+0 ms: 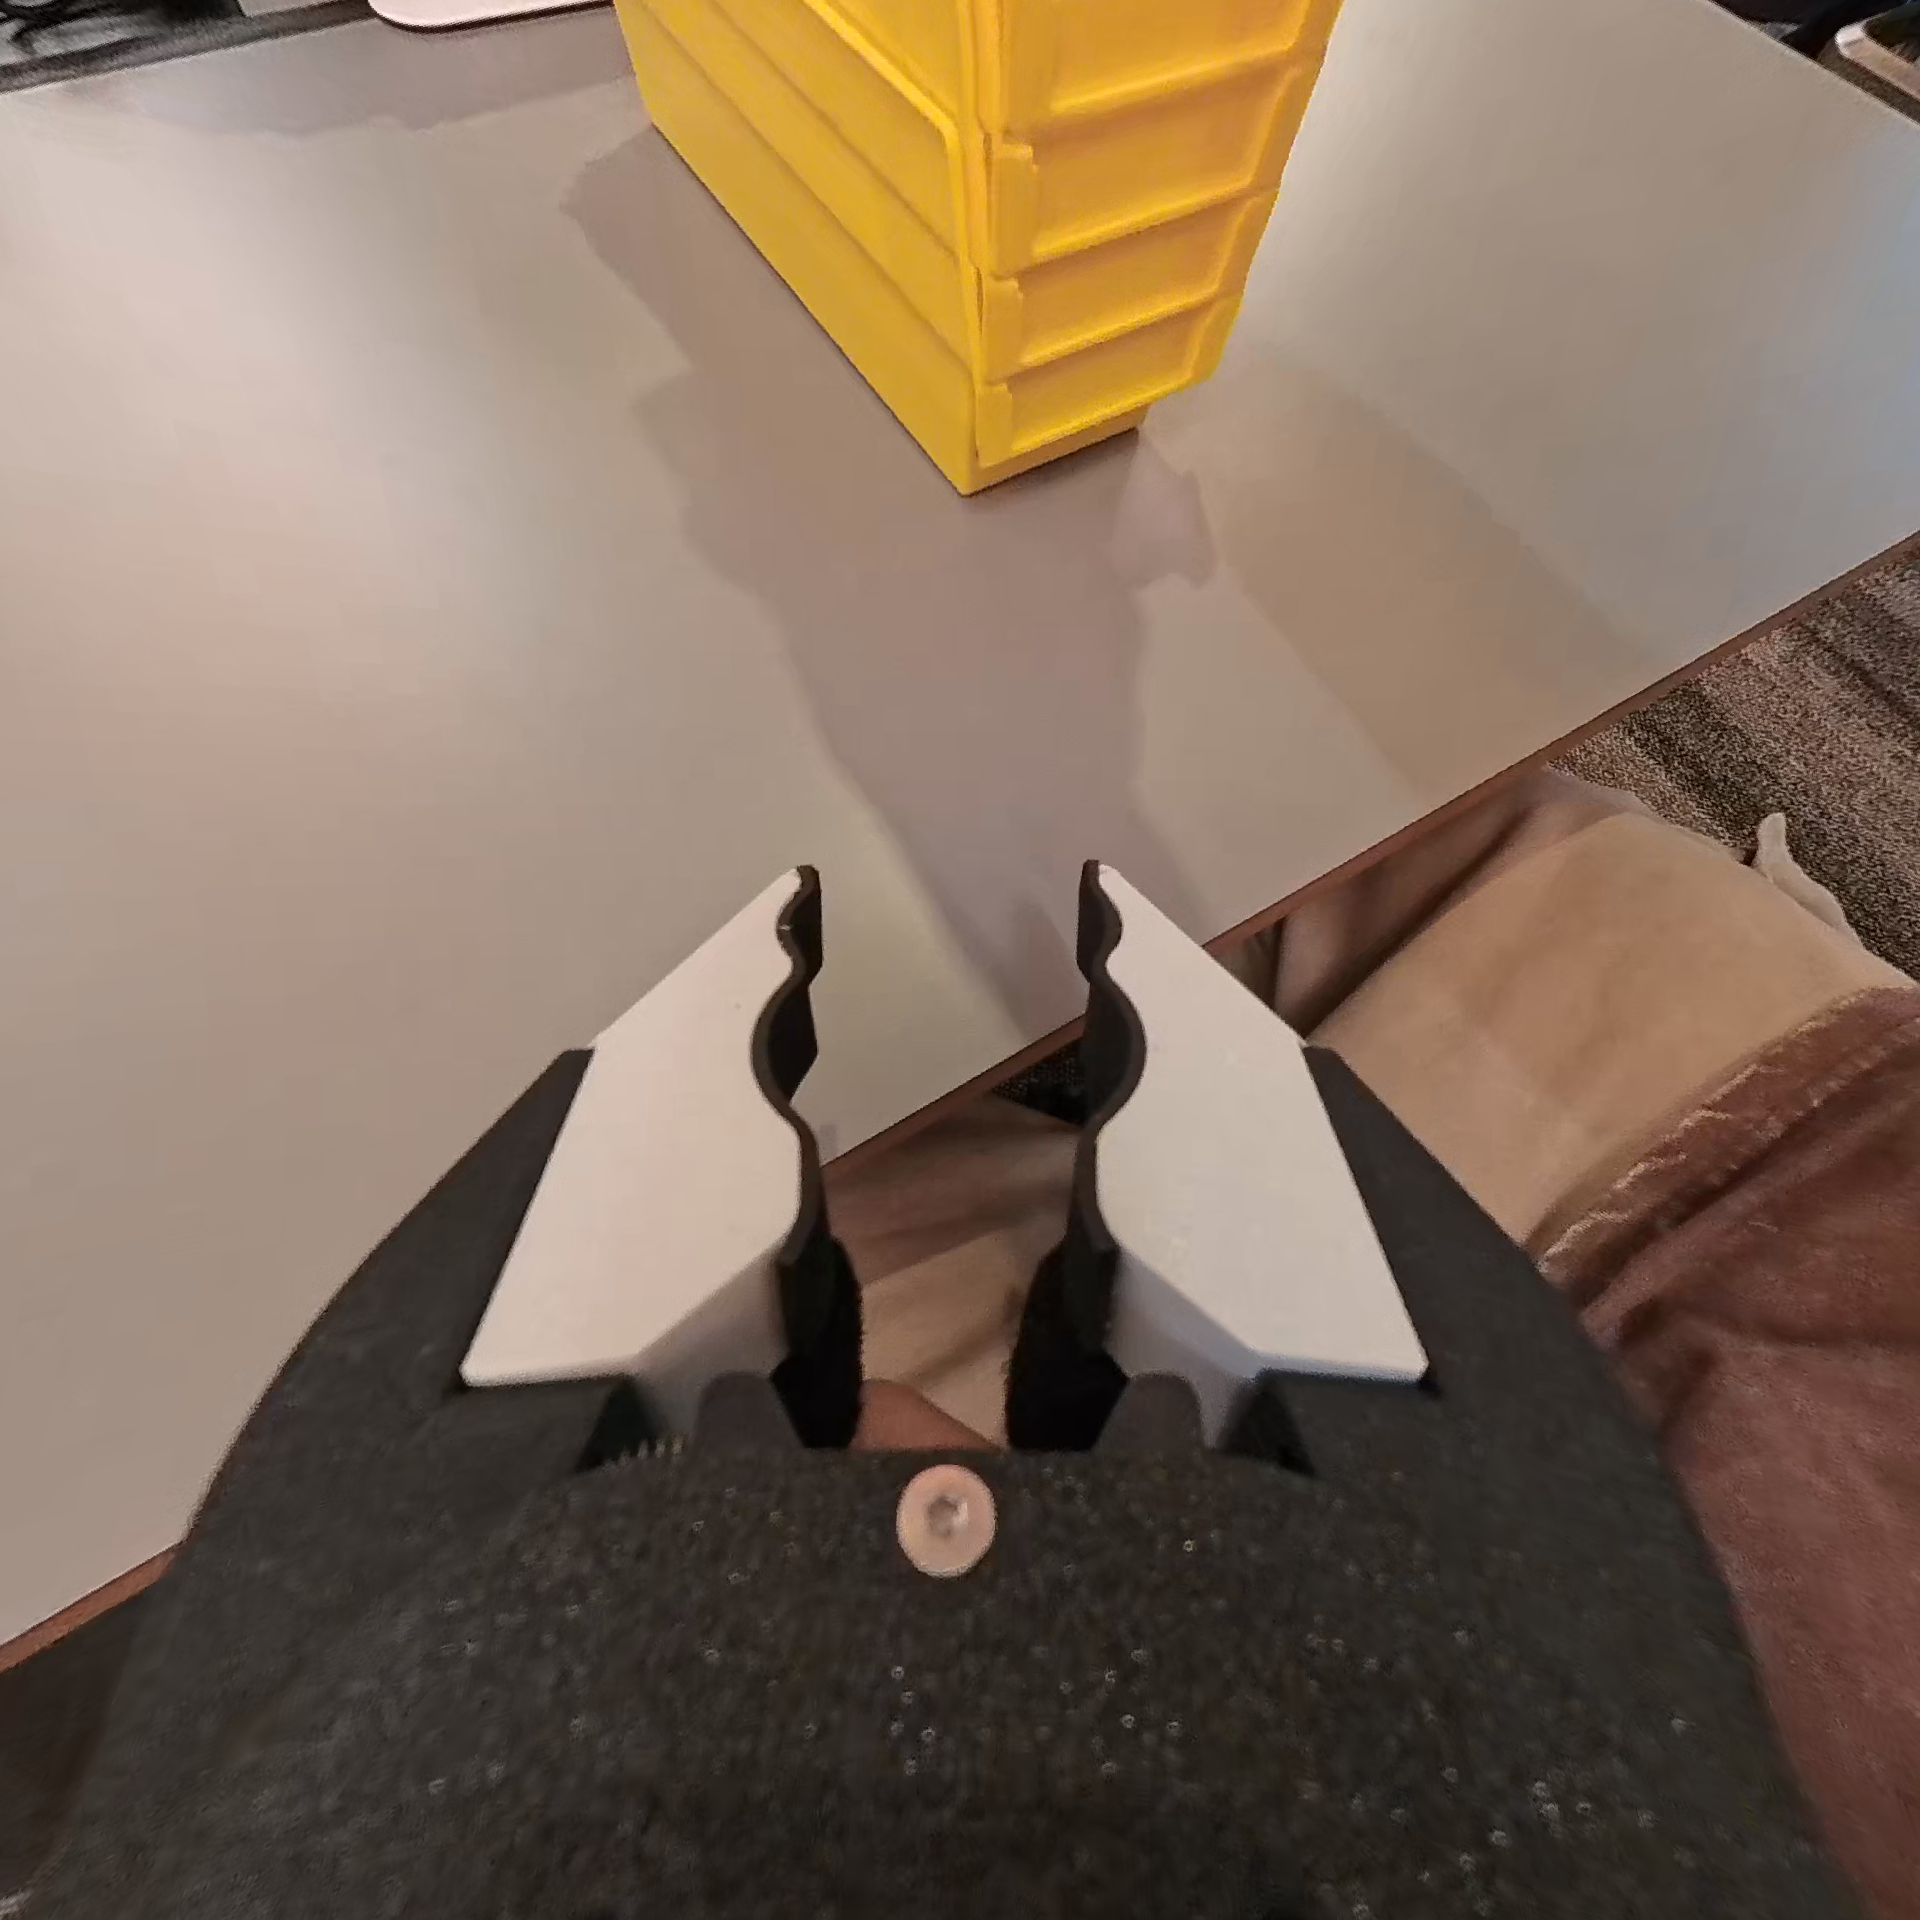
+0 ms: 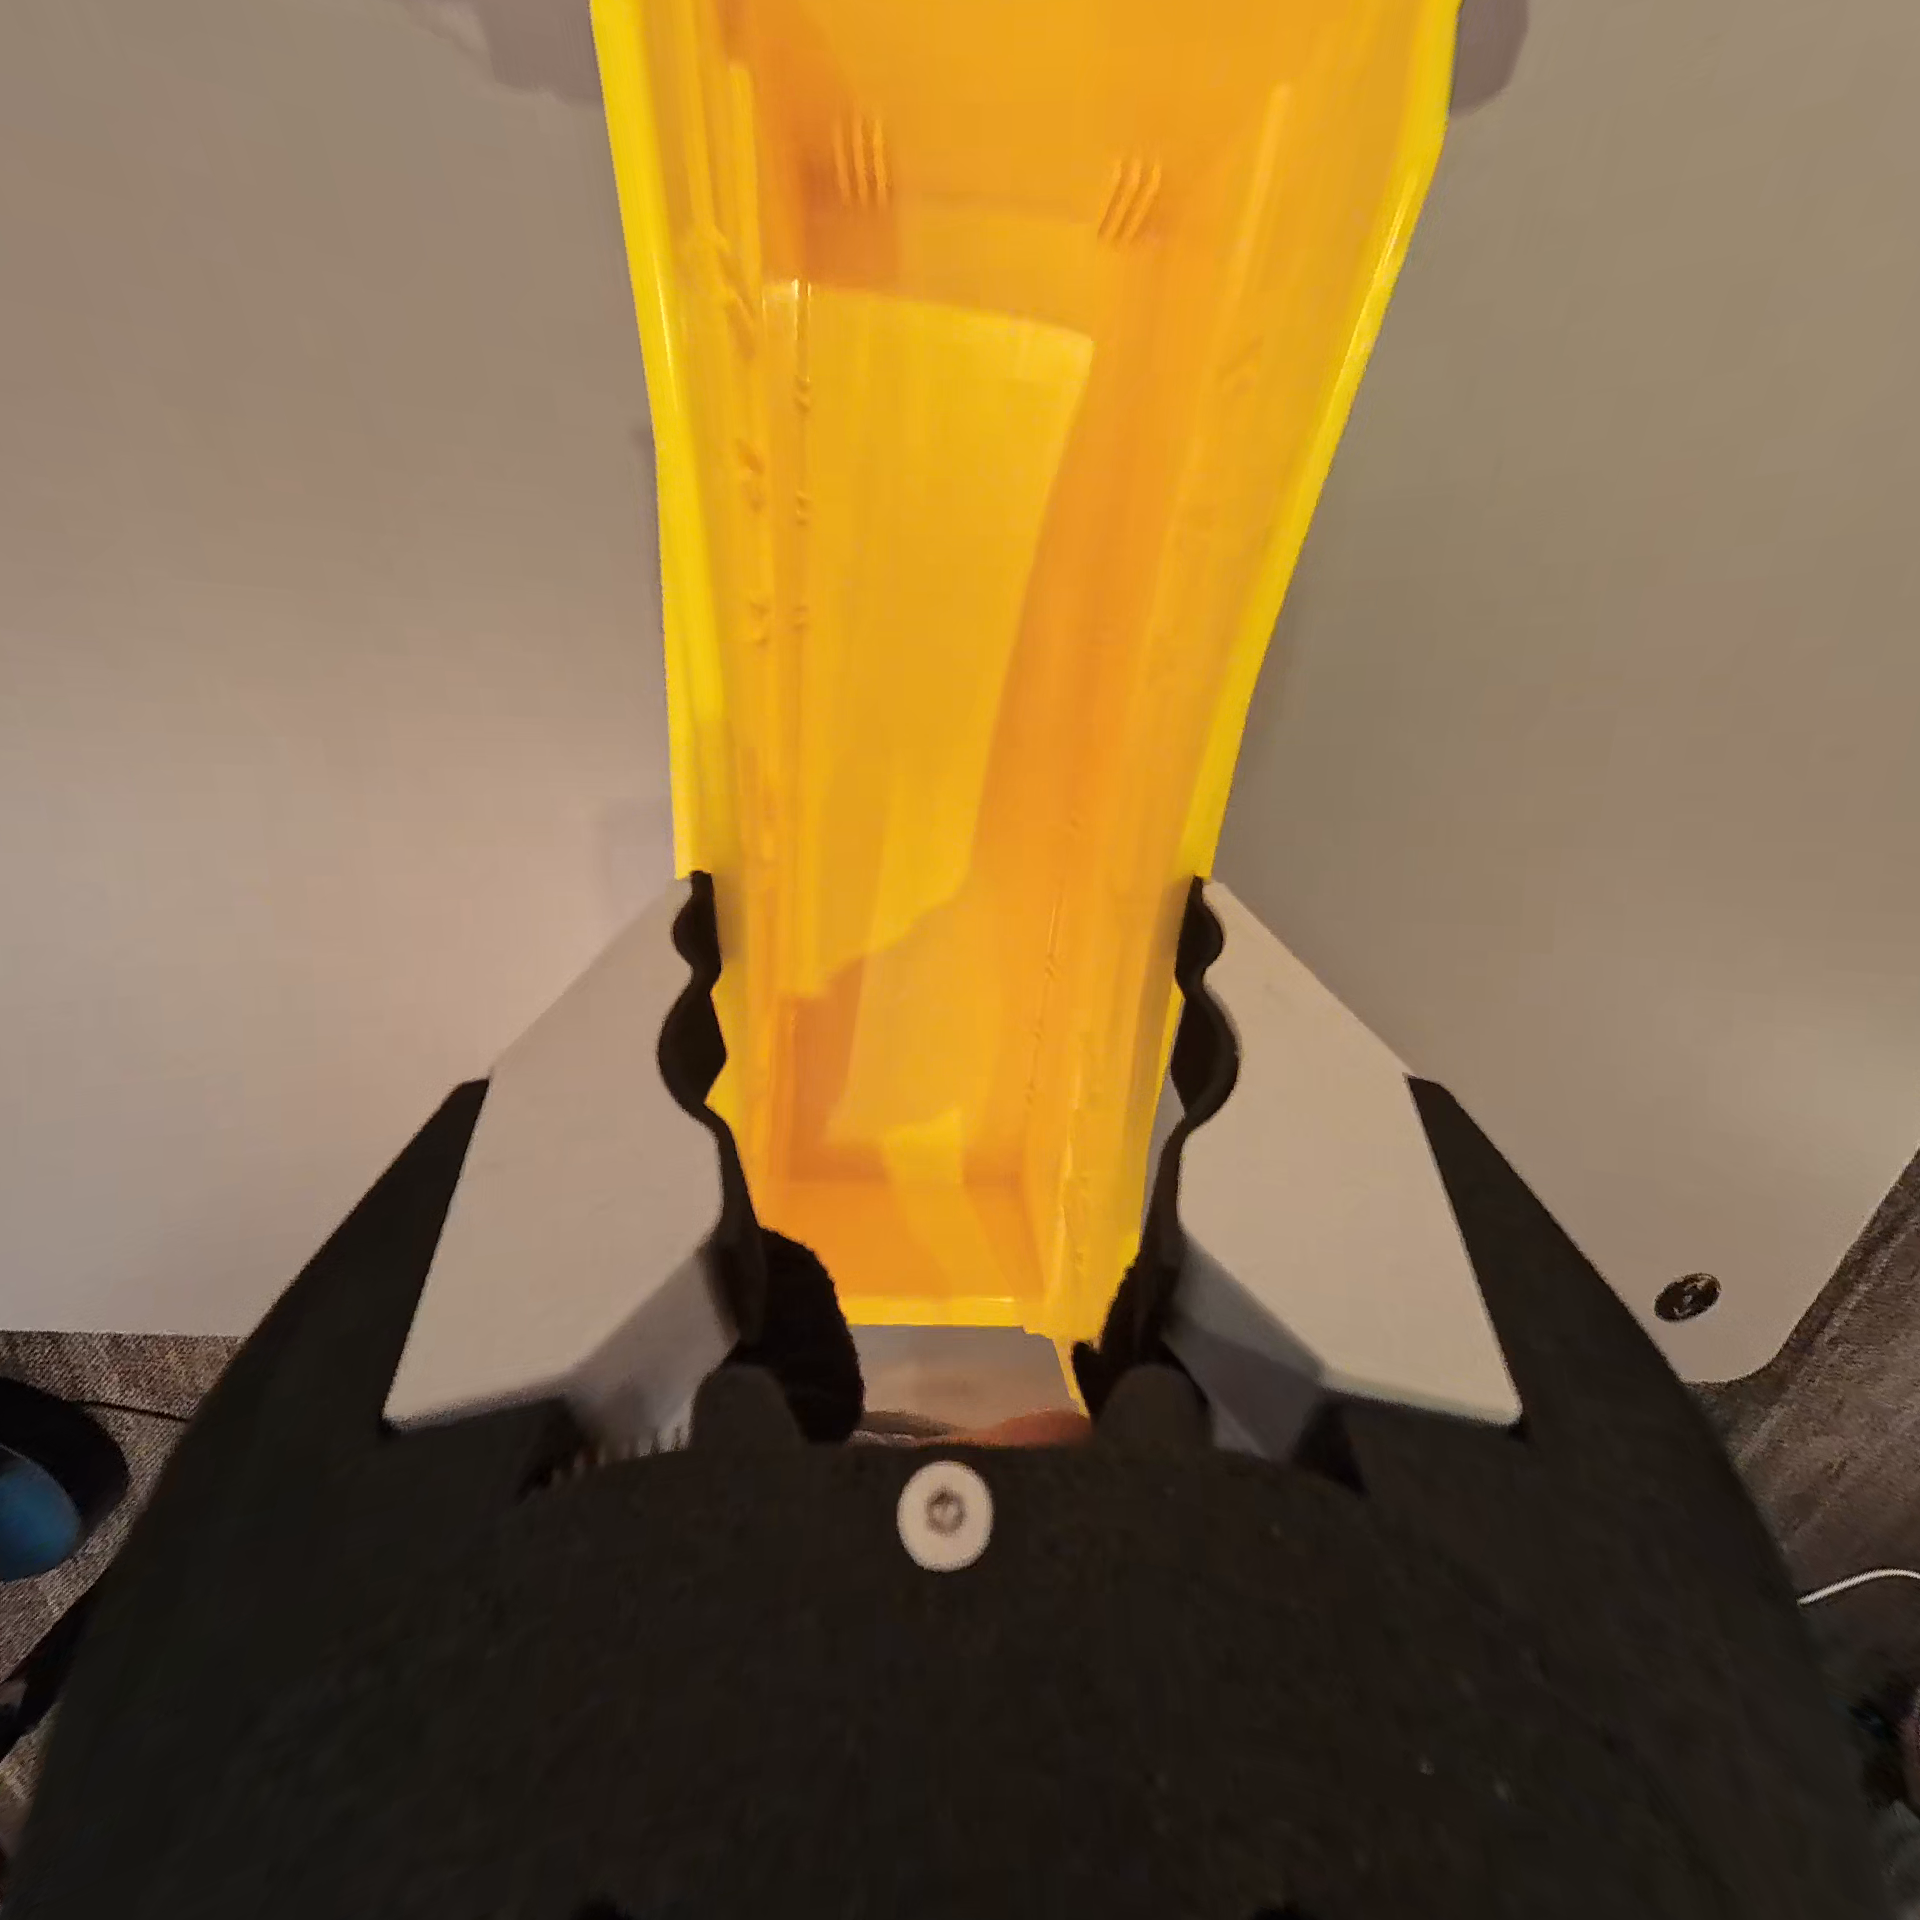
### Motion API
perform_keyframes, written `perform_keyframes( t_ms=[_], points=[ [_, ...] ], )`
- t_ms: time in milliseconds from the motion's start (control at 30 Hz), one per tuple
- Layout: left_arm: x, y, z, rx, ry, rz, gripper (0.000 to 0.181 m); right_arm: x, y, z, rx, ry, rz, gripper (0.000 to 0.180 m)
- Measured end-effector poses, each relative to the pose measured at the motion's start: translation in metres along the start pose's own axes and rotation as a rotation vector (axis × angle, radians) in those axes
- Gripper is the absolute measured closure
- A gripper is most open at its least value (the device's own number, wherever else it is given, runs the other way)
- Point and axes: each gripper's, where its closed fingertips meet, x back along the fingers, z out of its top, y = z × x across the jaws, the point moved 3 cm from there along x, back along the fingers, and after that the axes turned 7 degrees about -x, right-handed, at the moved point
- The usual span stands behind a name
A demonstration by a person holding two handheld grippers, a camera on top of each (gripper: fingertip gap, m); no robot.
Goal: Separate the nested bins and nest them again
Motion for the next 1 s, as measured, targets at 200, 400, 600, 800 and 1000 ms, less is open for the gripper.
perform_keyframes(
  t_ms=[200,400,600,800,1000],
  points=[
    [-0.001,0.002,-0.001,-0.002,-0.006,-0.009,0.134,0.016,0.004,-0.003,-0.012,-0.009,0.001,0.092],
    [0.0,0.004,-0.001,-0.014,-0.009,-0.012,0.134,0.045,0.01,-0.006,0.006,-0.003,-0.015,0.093],
    [-0.004,0.01,-0.002,-0.019,-0.02,-0.027,0.134,0.095,0.022,-0.015,-0.005,0.045,-0.008,0.091],
    [0.001,0.009,-0.004,-0.026,-0.017,-0.011,0.134,0.131,0.073,-0.013,-0.015,0.088,-0.066,0.091],
    [-0.001,0.007,-0.007,-0.023,-0.032,-0.001,0.134,0.09,0.131,-0.011,-0.031,0.033,-0.08,0.09]
  ],
)
